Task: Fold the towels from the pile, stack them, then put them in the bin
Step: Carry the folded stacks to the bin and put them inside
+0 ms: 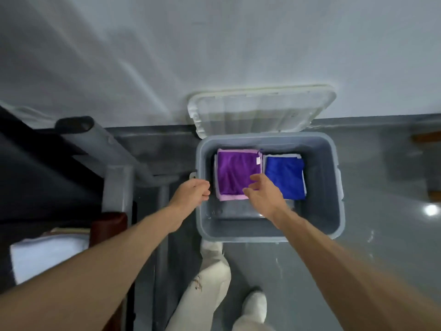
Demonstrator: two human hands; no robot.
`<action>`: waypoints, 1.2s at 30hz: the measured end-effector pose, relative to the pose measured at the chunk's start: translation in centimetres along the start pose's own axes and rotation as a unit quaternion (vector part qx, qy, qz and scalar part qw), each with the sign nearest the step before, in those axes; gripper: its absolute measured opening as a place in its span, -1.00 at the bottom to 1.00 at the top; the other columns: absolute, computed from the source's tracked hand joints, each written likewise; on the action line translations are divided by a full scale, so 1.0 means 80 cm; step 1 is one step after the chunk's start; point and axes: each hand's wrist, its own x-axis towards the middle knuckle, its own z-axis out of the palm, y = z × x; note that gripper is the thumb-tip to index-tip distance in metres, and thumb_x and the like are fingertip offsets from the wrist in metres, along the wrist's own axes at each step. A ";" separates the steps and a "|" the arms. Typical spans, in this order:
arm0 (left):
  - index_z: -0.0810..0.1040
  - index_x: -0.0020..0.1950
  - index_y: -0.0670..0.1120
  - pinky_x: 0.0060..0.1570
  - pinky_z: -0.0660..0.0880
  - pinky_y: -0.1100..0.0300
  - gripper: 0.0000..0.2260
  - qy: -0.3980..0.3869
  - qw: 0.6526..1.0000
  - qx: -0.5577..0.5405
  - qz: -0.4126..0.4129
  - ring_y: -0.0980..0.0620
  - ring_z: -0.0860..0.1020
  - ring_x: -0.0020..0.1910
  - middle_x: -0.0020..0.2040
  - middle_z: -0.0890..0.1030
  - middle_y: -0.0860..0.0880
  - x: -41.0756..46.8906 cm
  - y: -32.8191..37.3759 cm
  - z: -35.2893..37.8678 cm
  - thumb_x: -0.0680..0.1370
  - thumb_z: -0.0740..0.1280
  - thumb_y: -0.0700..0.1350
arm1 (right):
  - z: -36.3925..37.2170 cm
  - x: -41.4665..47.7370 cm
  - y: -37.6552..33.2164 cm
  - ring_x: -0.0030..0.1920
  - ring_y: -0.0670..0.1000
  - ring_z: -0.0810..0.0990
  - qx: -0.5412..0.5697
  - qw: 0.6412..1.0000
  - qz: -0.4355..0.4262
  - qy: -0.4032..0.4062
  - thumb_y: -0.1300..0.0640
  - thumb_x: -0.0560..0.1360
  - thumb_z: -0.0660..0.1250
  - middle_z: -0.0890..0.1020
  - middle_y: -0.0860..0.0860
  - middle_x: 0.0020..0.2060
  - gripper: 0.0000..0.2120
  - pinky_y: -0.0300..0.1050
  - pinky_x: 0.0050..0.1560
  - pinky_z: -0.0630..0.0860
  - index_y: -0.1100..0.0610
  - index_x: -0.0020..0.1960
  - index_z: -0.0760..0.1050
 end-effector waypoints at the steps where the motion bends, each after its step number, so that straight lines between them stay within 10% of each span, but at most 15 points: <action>1: 0.54 0.17 -0.09 0.18 0.51 0.08 -0.80 -0.004 1.000 -0.006 0.002 -0.02 0.62 0.03 0.01 0.65 -0.09 -0.026 0.005 -0.008 0.62 0.23 -0.07 | -0.006 -0.022 -0.009 0.09 0.00 0.50 -0.010 1.000 -0.014 -0.012 0.11 0.59 0.27 0.55 0.06 0.23 -0.55 -0.21 0.03 0.36 0.14 0.44 0.29; 9: 0.53 0.18 -0.13 0.19 0.48 0.08 -0.78 0.016 0.998 0.004 0.057 -0.05 0.63 0.04 0.01 0.65 -0.13 -0.220 0.011 -0.037 0.63 0.21 -0.07 | -0.022 -0.194 -0.030 -0.13 -0.12 0.52 -0.007 0.995 -0.097 -0.009 0.10 0.58 0.29 0.56 -0.03 -0.03 -0.59 -0.34 -0.26 0.38 0.11 0.39 0.34; 24: 0.56 0.17 -0.06 0.10 0.51 0.13 -0.78 0.126 0.980 0.033 0.154 0.02 0.63 0.02 0.04 0.65 -0.07 -0.526 -0.047 -0.156 0.62 0.22 -0.01 | 0.041 -0.433 -0.067 -0.02 0.01 0.62 0.054 0.977 -0.195 -0.061 0.10 0.53 0.33 0.63 -0.03 -0.12 -0.61 0.12 0.17 0.53 0.12 0.33 0.38; 36: 0.55 0.19 0.00 0.19 0.48 0.12 -0.77 0.109 0.983 0.105 0.099 0.09 0.61 0.04 0.06 0.63 0.01 -0.505 -0.169 -0.314 0.62 0.21 0.04 | 0.216 -0.421 -0.151 0.03 0.02 0.61 0.009 0.973 -0.202 -0.114 0.03 0.53 0.34 0.62 -0.03 -0.07 -0.54 0.11 0.18 0.54 0.13 0.37 0.32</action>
